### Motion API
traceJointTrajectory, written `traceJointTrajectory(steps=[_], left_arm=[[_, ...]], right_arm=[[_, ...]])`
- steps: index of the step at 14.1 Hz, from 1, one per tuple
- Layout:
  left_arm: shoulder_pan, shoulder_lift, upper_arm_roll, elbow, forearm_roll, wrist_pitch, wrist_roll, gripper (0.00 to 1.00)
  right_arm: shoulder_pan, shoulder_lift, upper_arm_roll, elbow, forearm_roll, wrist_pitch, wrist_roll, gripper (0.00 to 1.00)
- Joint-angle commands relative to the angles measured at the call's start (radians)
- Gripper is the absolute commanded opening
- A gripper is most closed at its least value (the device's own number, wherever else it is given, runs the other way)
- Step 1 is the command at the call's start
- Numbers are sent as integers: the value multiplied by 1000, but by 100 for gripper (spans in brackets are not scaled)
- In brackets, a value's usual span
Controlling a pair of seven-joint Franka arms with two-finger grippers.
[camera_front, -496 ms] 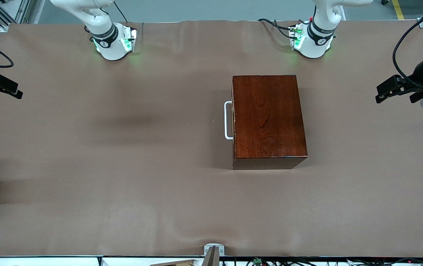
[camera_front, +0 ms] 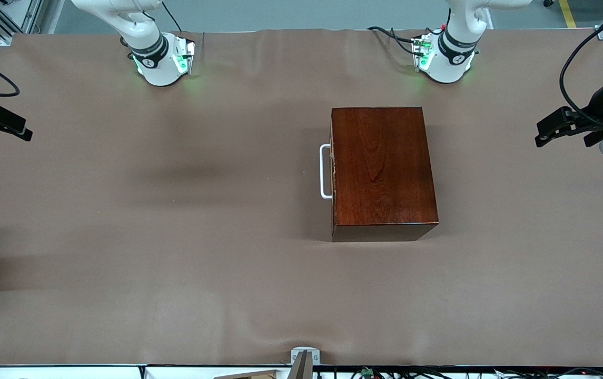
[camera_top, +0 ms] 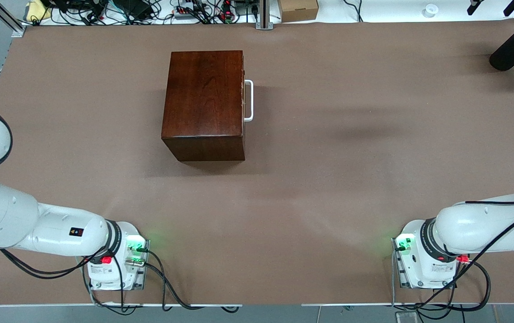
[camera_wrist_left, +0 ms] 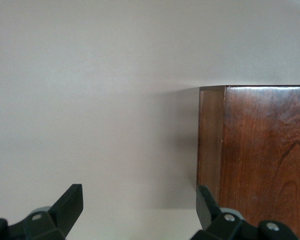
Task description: Open drawer, take yellow block, close drawer
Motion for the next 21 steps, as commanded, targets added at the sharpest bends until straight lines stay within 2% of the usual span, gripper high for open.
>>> traceJointTrajectory(steps=[1, 4, 6, 9, 13, 18, 21], left_arm=[[-2, 0, -2, 1, -3, 8, 9, 100], [-22, 8, -13, 7, -4, 8, -6, 100], [-33, 35, -48, 44, -7, 8, -9, 100], [-39, 84, -148, 84, -10, 8, -91, 100], [-71, 150, -297, 139, -11, 8, -373, 100], [-278, 273, -309, 249, -7, 28, -680, 100], [-401, 324, -298, 254, -5, 91, -759, 100]], right_arm=[[-6, 5, 5, 11, 12, -1, 11, 100], [-4, 8, 5, 11, 12, -1, 11, 100], [-4, 8, 5, 11, 12, -1, 11, 100], [-6, 8, 5, 11, 12, -1, 11, 100], [-4, 14, 5, 11, 12, -1, 10, 100], [-4, 25, 5, 13, 10, -1, 7, 100], [-9, 26, 5, 17, 13, -1, 5, 100]])
